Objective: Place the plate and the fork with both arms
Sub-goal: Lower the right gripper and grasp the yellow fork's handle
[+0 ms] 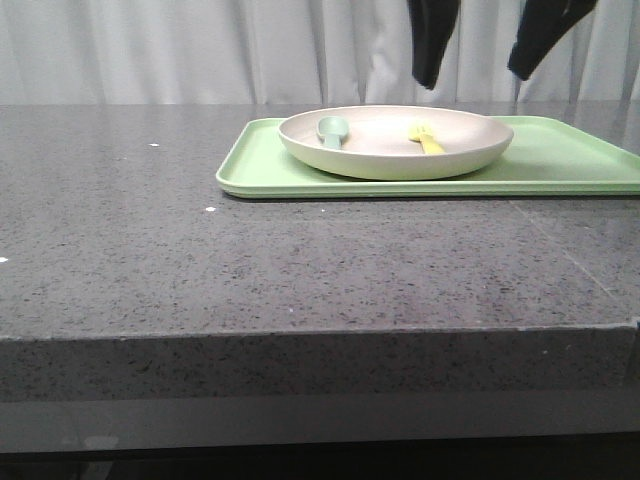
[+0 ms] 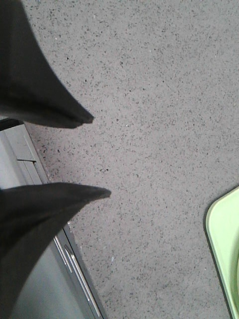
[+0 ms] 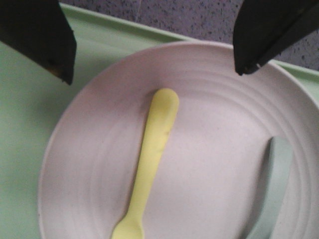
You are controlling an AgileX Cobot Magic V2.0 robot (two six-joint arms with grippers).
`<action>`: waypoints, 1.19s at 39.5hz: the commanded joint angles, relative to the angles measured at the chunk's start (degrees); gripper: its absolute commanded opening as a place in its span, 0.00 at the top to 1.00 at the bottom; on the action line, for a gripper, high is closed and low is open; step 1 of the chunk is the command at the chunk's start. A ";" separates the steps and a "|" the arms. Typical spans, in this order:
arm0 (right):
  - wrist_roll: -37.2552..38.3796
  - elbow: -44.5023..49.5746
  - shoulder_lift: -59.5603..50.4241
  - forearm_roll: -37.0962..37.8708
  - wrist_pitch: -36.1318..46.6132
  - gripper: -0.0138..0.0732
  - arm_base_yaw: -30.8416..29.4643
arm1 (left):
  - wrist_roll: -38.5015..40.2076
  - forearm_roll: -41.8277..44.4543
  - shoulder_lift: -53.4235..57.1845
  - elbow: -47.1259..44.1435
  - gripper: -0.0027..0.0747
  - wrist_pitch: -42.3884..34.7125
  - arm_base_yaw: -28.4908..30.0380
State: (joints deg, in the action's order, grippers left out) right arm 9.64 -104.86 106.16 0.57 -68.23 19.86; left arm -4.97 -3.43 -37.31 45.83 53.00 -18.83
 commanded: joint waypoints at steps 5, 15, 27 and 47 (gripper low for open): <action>0.73 -9.99 3.73 1.08 -1.49 0.09 -0.97 | 0.11 -0.72 -0.04 1.59 0.63 -3.94 0.14; 1.52 -17.70 10.34 1.02 -3.98 0.18 -2.78 | 0.11 -0.72 -0.04 1.59 0.63 -4.01 0.14; 1.67 -22.05 14.60 0.92 -3.63 0.34 -2.78 | 0.11 -0.85 -0.04 1.59 0.63 -4.15 0.14; 3.69 -22.10 17.83 -1.42 -3.06 0.42 -2.78 | 0.11 -1.32 -0.04 1.59 0.63 -4.20 0.14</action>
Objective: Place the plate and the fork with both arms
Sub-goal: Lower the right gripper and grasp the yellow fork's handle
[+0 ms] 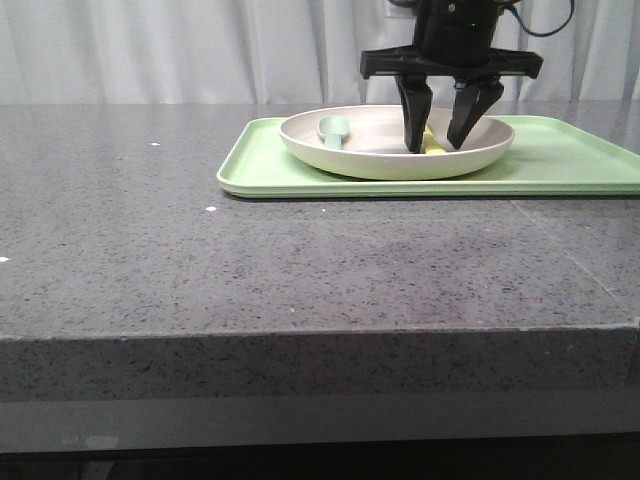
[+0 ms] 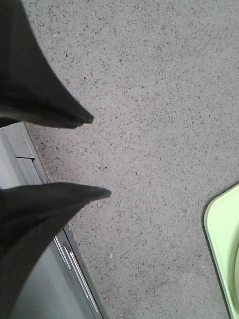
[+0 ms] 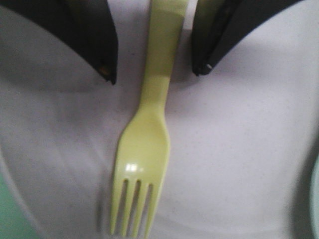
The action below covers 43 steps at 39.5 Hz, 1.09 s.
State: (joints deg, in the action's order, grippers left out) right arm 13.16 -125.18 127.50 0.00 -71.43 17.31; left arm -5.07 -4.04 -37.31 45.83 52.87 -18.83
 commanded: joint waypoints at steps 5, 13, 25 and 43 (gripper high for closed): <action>0.16 -1.78 -3.51 -0.85 0.13 0.49 -0.23 | 0.22 -0.71 -0.04 1.59 0.63 -4.07 0.14; 0.16 -1.78 -3.51 -0.85 -0.09 0.59 -0.23 | 0.22 -0.71 -0.04 1.59 0.63 -4.07 0.14; 0.16 -1.78 -3.51 -0.85 -0.22 0.62 -0.23 | 0.22 -0.71 -0.04 1.59 0.63 -4.07 0.14; 0.16 -1.78 -3.51 -0.85 -1.37 0.82 -0.23 | 0.22 -0.71 -0.04 1.59 0.63 -3.96 0.14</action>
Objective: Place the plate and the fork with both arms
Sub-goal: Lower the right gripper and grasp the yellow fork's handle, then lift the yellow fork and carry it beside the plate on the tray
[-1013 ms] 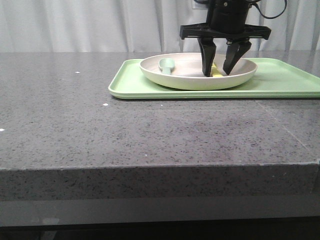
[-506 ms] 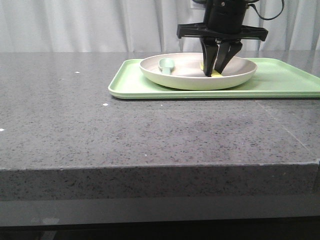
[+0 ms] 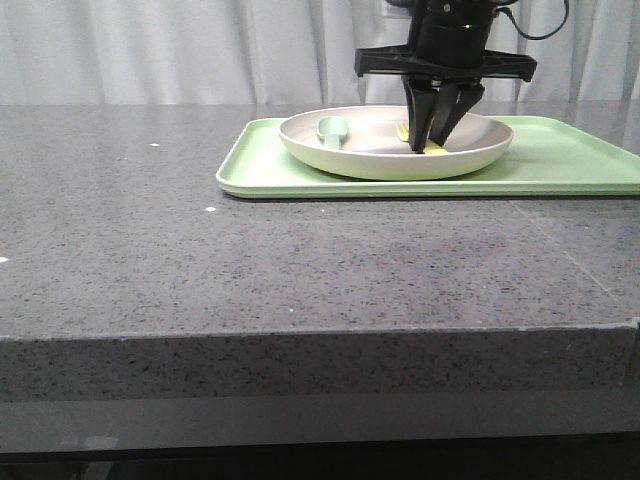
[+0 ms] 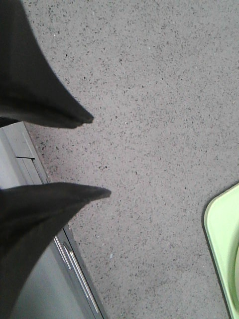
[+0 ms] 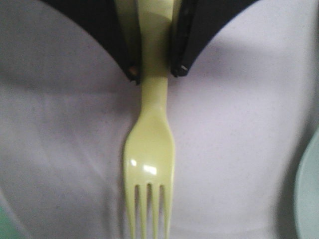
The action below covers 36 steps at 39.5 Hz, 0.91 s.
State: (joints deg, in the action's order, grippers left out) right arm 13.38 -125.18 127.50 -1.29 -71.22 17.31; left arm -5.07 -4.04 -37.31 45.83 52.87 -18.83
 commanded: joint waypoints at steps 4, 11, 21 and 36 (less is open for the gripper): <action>-0.05 -1.81 -3.57 0.45 -1.76 0.82 -0.23 | 0.22 -0.71 -0.04 1.59 0.63 -3.96 0.14; -0.05 -3.08 -4.50 0.45 -4.20 0.82 -0.23 | 0.22 -0.71 -0.04 1.59 0.63 -3.96 0.14; -0.11 -4.58 -9.25 0.34 -5.37 0.82 -0.39 | 0.22 -0.71 -0.04 1.59 0.63 -3.96 0.14; -4.01 -3.69 -17.93 0.34 -5.37 0.82 -5.82 | 0.22 -0.71 -0.04 1.59 0.63 -3.85 0.14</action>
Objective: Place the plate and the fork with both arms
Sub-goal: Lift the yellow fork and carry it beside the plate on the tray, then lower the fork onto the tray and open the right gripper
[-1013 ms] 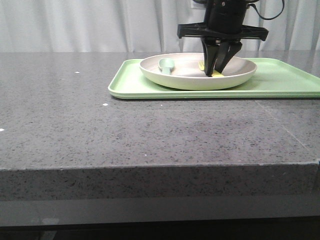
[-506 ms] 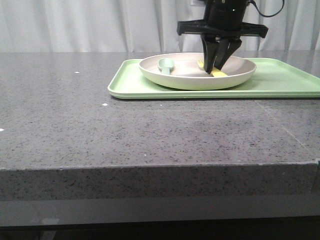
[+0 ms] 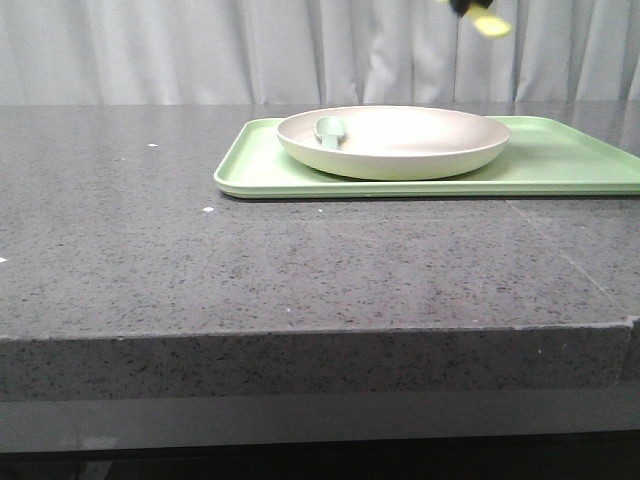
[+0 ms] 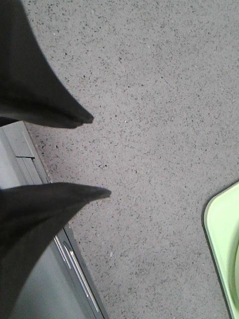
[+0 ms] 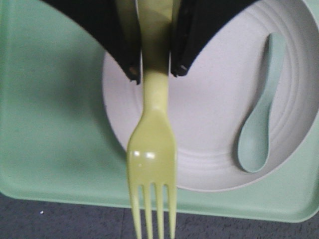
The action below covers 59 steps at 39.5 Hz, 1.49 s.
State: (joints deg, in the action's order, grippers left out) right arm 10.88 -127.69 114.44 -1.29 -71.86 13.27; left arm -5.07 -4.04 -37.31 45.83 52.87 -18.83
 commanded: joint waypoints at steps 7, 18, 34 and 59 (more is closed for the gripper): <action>-2.33 1.82 -5.32 0.34 -4.73 0.82 -6.62 | 0.22 -0.71 -0.04 1.59 0.63 -3.85 0.14; -3.69 9.63 -3.84 0.34 -3.69 0.82 -10.51 | 0.22 -0.71 -0.04 1.59 0.63 -3.85 0.14; -3.69 11.17 2.74 -0.68 -2.25 0.82 -10.82 | 0.22 -0.71 -0.04 1.59 0.63 -3.85 0.14; -3.69 10.88 2.83 -0.76 -3.19 0.39 -10.82 | 0.22 -0.71 -0.04 1.59 0.63 -3.85 0.14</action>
State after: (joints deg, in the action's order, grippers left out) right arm 7.75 -115.15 122.34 -2.03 -71.43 2.71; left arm -5.07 -4.04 -37.31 45.83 52.87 -18.83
